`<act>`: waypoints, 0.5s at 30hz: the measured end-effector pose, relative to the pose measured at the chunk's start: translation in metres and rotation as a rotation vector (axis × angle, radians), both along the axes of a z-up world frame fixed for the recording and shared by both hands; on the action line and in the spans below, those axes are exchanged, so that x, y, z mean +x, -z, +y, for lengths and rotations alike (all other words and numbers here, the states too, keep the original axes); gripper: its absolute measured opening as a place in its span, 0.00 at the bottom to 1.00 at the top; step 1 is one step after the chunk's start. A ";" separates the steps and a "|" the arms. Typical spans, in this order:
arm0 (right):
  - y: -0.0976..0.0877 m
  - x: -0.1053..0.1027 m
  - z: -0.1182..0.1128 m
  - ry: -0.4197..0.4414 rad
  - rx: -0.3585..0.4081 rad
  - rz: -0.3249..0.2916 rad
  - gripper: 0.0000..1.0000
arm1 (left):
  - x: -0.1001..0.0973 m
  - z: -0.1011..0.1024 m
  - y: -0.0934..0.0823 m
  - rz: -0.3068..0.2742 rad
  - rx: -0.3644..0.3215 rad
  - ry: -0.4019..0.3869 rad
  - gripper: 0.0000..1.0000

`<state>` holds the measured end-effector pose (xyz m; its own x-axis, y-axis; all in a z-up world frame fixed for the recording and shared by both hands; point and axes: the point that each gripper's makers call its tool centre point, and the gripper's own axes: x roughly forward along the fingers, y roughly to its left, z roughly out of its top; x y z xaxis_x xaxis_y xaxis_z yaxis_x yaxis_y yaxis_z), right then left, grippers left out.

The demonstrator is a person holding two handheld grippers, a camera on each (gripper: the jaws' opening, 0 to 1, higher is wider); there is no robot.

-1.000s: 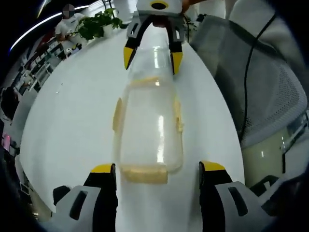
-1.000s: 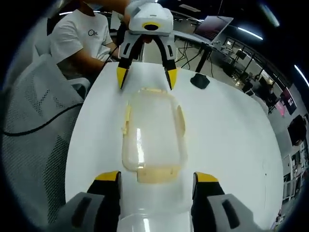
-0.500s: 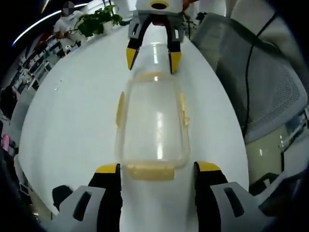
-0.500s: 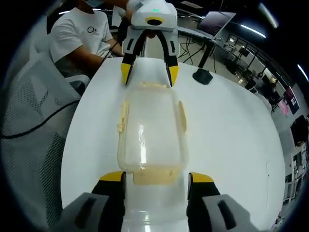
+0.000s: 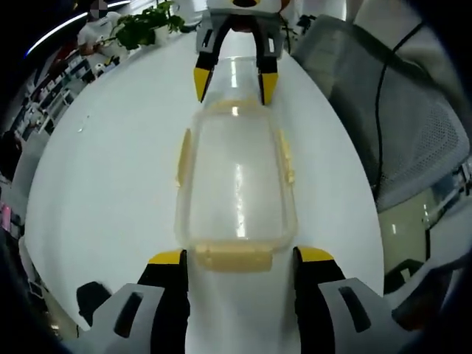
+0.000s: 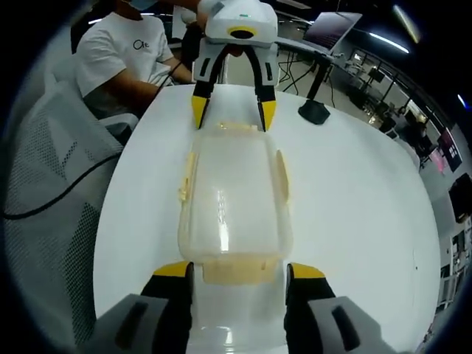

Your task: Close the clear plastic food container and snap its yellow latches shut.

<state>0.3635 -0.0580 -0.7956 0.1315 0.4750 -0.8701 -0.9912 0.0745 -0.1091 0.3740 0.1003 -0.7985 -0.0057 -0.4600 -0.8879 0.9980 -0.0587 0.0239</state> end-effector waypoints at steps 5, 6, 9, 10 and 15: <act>0.002 0.001 -0.002 0.001 -0.010 0.007 0.45 | 0.000 0.000 0.004 -0.006 0.013 0.018 0.50; 0.003 0.001 -0.003 -0.010 -0.018 0.004 0.44 | 0.001 -0.001 0.003 -0.005 0.012 0.016 0.50; 0.005 0.000 -0.004 -0.016 -0.033 0.019 0.44 | 0.001 -0.003 0.003 -0.005 0.011 0.024 0.45; 0.006 0.000 -0.005 -0.021 -0.038 0.020 0.43 | 0.001 -0.004 0.003 -0.007 0.011 0.028 0.44; 0.007 -0.003 -0.004 -0.032 -0.061 0.027 0.41 | 0.001 -0.005 0.004 0.002 0.011 0.020 0.42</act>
